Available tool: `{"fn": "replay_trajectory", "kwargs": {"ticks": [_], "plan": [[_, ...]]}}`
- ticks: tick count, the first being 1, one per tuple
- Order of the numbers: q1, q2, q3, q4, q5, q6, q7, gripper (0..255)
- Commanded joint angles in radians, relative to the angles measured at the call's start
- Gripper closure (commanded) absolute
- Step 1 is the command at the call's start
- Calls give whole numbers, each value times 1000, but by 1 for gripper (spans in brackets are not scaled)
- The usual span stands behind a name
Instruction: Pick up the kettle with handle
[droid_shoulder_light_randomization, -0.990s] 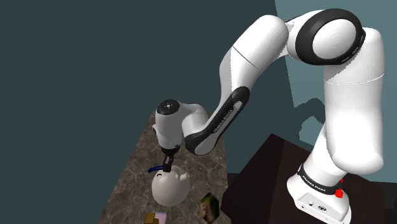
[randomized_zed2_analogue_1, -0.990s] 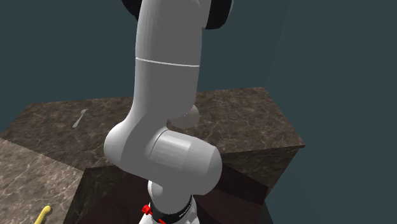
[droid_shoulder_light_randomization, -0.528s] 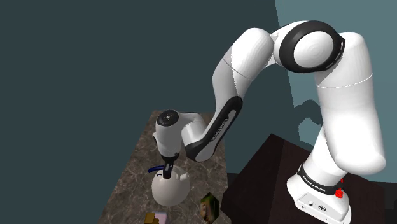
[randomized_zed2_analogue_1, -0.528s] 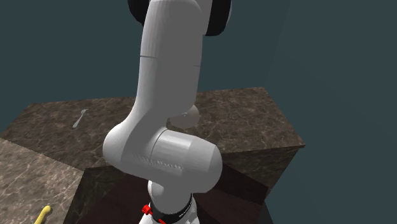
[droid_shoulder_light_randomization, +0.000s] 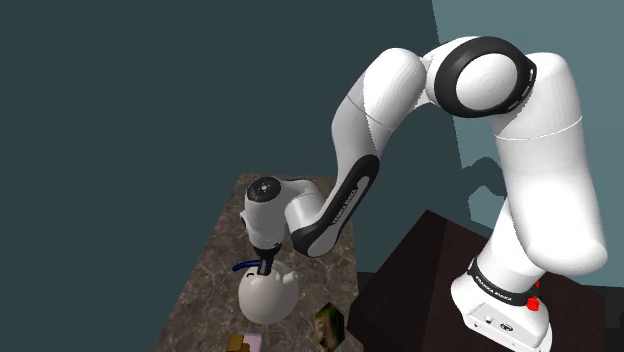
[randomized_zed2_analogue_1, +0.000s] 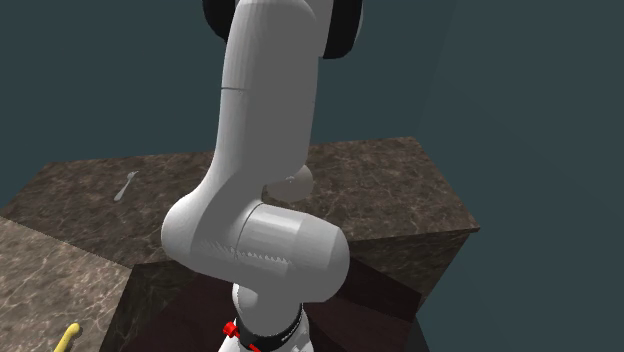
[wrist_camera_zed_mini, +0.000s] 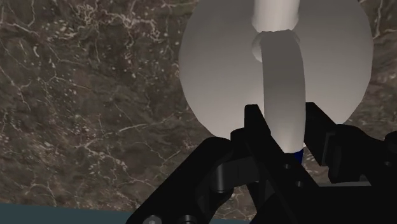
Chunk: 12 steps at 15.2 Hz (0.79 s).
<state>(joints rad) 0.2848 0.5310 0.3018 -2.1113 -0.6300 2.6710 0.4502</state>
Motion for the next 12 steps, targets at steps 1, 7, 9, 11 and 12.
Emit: {"fn": "replay_trajectory", "kwargs": {"ticks": [1,7,9,11,12], "plan": [[0,1,0,0,0,1,0,255],[-16,-34,22,-10,27,-24,-23,255],[-27,-58,37,-15,46,-41,-39,255],[-38,-80,51,-20,66,-58,-55,255],[-43,-92,58,-22,76,-66,-64,255]]}}
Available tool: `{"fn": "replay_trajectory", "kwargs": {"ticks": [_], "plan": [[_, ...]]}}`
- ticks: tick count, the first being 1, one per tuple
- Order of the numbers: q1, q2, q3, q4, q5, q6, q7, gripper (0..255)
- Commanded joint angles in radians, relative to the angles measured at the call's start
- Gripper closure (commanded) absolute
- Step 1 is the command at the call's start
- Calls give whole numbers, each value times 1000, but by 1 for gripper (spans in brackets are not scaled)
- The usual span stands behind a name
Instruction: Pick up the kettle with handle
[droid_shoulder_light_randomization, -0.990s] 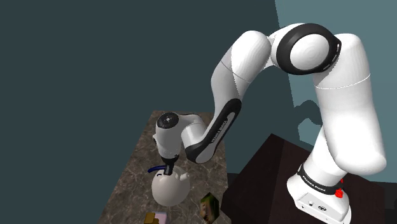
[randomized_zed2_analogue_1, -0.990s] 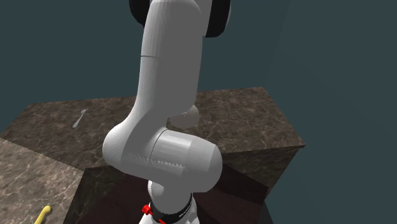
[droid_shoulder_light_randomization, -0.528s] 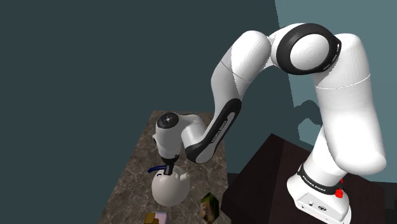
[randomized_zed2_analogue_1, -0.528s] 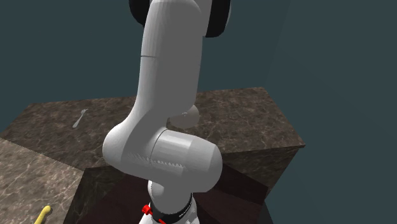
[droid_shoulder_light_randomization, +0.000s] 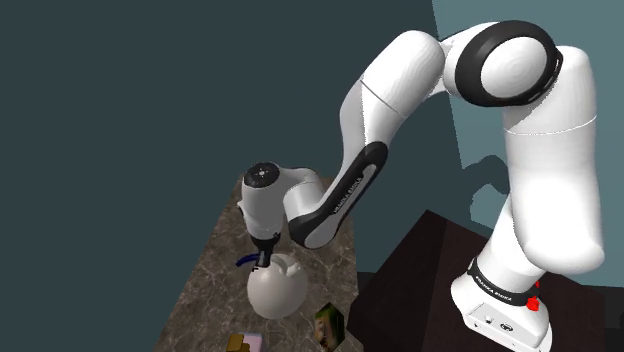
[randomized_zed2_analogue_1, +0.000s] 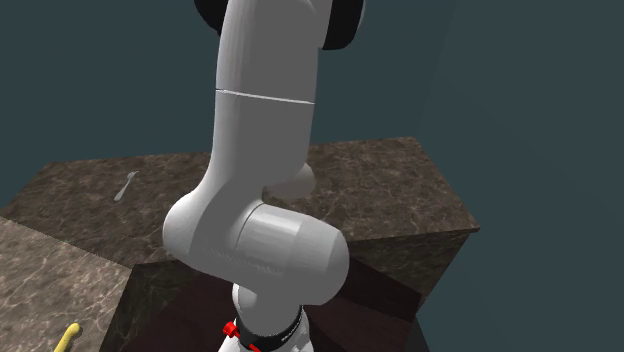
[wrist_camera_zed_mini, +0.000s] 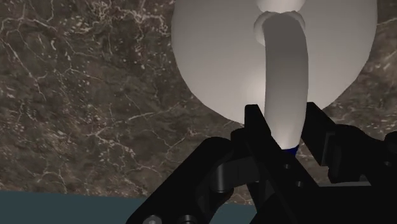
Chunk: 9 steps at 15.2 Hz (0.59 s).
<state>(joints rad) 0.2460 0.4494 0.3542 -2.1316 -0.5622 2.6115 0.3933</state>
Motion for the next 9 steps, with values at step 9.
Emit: {"fn": "replay_trajectory", "kwargs": {"ticks": [9], "plan": [[-38,-89,52,-8,82,-70,-66,255]]}}
